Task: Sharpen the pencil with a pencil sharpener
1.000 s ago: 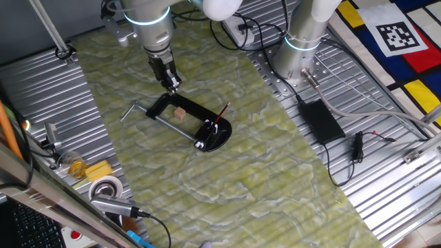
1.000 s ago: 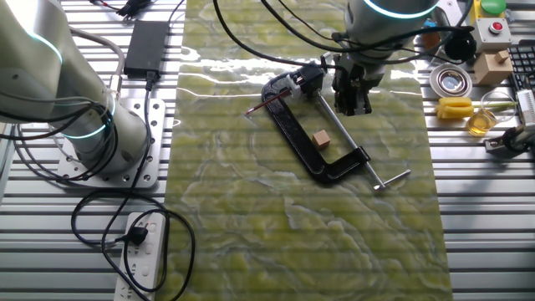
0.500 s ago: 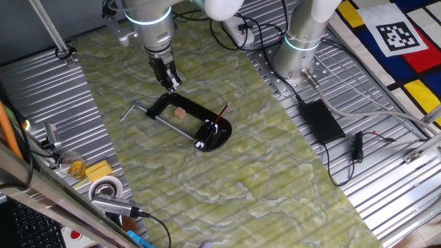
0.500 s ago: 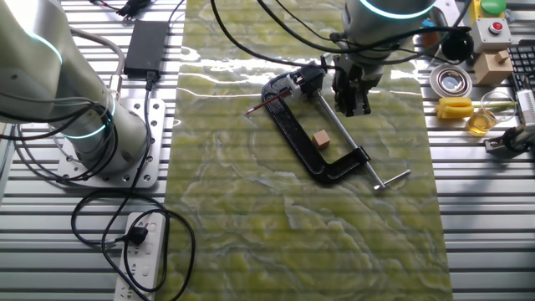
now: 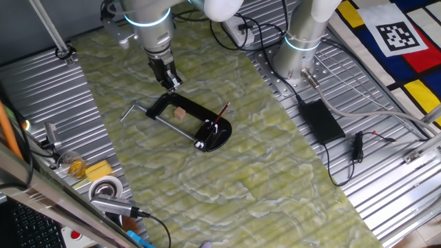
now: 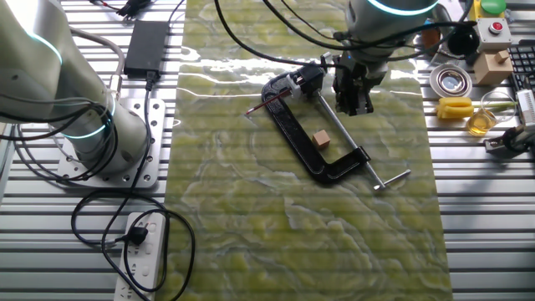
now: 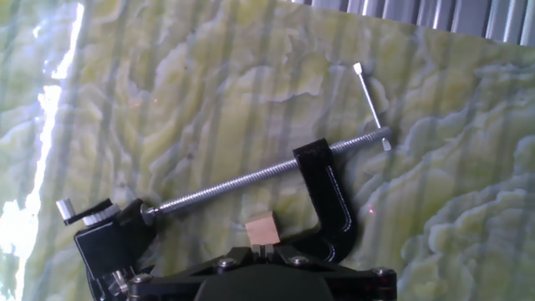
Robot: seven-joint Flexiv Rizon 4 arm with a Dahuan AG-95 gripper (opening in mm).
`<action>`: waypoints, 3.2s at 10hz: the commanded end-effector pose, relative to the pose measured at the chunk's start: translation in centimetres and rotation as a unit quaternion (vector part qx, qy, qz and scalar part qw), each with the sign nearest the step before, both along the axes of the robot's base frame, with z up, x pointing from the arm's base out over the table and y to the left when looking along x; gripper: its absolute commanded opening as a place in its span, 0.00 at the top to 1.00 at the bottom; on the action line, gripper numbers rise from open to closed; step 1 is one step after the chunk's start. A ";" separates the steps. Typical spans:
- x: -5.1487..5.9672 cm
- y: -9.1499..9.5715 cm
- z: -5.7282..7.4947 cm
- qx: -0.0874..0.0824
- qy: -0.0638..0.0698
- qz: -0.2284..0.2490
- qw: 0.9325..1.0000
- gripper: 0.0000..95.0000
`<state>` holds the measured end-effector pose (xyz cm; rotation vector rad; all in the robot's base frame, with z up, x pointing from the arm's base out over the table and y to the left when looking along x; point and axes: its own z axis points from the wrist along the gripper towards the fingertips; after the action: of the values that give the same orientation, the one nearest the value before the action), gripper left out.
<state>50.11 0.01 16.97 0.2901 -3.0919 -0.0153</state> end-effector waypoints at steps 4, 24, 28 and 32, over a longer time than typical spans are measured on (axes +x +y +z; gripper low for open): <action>-0.1 0.0 0.0 0.004 -0.002 0.060 0.998 1.00; 1.3 11.7 -2.0 0.020 -0.003 0.211 0.977 1.00; 1.3 11.7 -2.0 0.026 -0.006 0.231 0.973 1.00; 1.7 14.2 -1.0 0.026 0.007 0.219 0.975 1.00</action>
<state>51.68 14.16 16.11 1.0196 -2.9302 -0.0948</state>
